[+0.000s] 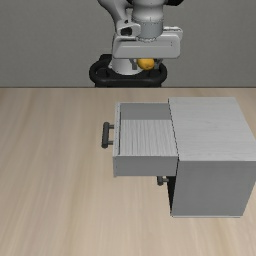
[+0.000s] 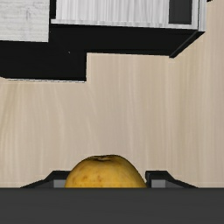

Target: Pick up the mango and place it in the top layer of the cabinet

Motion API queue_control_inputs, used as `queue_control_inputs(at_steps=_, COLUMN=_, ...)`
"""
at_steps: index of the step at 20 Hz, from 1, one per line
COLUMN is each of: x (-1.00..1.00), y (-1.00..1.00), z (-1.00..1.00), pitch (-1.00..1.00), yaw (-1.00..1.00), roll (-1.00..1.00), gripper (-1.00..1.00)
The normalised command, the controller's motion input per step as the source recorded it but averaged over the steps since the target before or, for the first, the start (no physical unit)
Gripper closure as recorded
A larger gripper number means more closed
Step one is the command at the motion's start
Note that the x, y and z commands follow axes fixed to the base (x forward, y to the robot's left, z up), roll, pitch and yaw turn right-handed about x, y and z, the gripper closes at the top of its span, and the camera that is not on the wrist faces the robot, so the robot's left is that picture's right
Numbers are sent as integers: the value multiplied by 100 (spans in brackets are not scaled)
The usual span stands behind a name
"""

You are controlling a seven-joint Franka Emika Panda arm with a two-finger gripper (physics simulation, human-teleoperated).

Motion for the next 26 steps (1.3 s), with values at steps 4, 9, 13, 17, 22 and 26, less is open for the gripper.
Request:
queue_control_inputs(at_steps=4, x=100, y=0, z=0, pitch=0, yaw=0, roll=0, gripper=100)
queue_control_inputs(at_steps=9, x=100, y=0, z=0, pitch=0, yaw=0, roll=0, gripper=100)
queue_control_inputs(at_steps=13, x=100, y=0, z=0, pitch=0, yaw=0, roll=0, gripper=100)
queue_control_inputs(at_steps=17, x=100, y=0, z=0, pitch=0, yaw=0, roll=0, gripper=100)
queue_control_inputs(at_steps=22, x=20, y=0, z=0, pitch=0, yaw=0, roll=0, gripper=-100)
queue_control_inputs(at_steps=26, x=0, y=0, z=0, pitch=0, yaw=0, roll=0, gripper=-100)
